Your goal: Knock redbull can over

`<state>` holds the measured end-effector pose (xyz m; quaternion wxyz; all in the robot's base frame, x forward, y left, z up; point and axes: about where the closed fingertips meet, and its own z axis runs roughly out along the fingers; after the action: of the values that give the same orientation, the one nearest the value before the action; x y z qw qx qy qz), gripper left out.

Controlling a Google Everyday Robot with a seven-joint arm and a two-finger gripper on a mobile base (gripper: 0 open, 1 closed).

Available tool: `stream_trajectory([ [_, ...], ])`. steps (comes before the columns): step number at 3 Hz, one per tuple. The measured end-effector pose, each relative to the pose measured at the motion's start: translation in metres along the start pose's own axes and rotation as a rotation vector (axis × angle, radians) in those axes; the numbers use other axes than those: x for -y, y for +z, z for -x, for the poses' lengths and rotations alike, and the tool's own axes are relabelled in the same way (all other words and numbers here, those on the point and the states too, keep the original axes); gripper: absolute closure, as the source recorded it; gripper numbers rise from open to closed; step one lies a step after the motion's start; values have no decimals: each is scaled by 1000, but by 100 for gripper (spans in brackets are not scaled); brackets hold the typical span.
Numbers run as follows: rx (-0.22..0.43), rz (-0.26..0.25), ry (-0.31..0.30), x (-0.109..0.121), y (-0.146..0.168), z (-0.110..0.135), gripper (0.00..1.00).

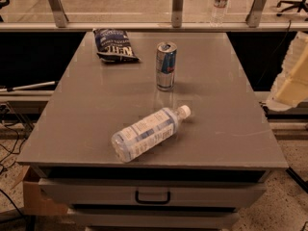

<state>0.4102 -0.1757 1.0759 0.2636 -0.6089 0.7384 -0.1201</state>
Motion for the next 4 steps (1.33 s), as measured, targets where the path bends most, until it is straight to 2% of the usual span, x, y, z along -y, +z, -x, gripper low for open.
stream_trajectory([
  [1, 0, 0, 0, 0, 0, 0, 0],
  [2, 61, -12, 2, 8, 5, 4, 0],
  [3, 170, -9, 13, 23, 30, 1, 0],
  [4, 351, 16, 58, 45, 82, 0, 0],
])
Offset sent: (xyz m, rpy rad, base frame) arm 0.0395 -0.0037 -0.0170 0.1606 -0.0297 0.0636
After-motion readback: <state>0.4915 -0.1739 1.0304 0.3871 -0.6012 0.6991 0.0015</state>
